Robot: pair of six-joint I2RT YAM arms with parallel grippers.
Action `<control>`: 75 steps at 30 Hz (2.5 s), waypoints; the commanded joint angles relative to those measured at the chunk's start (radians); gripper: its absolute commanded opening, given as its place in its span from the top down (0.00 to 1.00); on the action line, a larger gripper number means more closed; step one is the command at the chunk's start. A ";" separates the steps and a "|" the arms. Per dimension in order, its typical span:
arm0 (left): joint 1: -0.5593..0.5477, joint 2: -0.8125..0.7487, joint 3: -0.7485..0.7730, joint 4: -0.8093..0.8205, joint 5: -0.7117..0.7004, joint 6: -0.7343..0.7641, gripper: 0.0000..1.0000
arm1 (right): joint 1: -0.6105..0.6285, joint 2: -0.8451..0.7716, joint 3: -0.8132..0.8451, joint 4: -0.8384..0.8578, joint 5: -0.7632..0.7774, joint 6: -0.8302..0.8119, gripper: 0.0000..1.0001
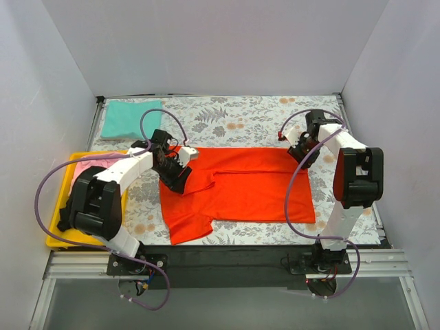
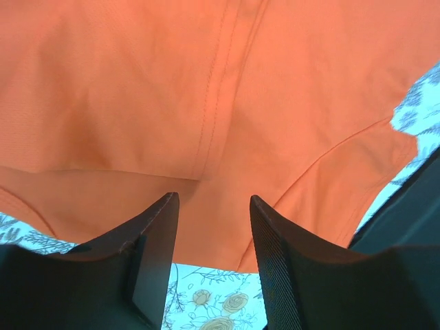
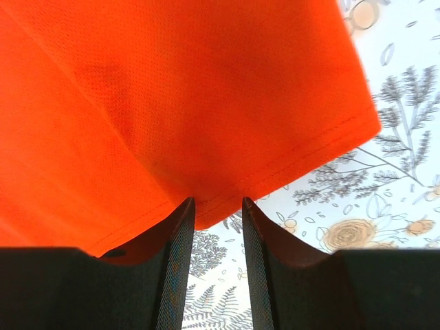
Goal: Fold and stack the t-shirts
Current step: Fold the tshirt
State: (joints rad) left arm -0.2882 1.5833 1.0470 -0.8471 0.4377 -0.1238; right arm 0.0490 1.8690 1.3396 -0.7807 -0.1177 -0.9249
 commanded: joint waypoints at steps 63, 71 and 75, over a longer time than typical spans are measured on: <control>-0.020 -0.394 -0.143 -0.179 0.142 0.135 0.25 | 0.164 -0.619 -0.597 0.069 0.093 -0.017 0.43; -0.077 -0.382 -0.231 -0.101 0.047 0.095 0.24 | 0.180 -0.574 -0.657 0.126 0.113 -0.038 0.45; -0.104 -0.390 -0.254 -0.081 0.015 0.092 0.25 | 0.192 -0.565 -0.709 0.169 0.170 -0.052 0.44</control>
State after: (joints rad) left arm -0.3721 1.2213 0.8082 -0.9741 0.4969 -0.0238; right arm 0.2295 1.2957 0.6586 -0.6617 0.0105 -0.9516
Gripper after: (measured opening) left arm 0.755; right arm 0.555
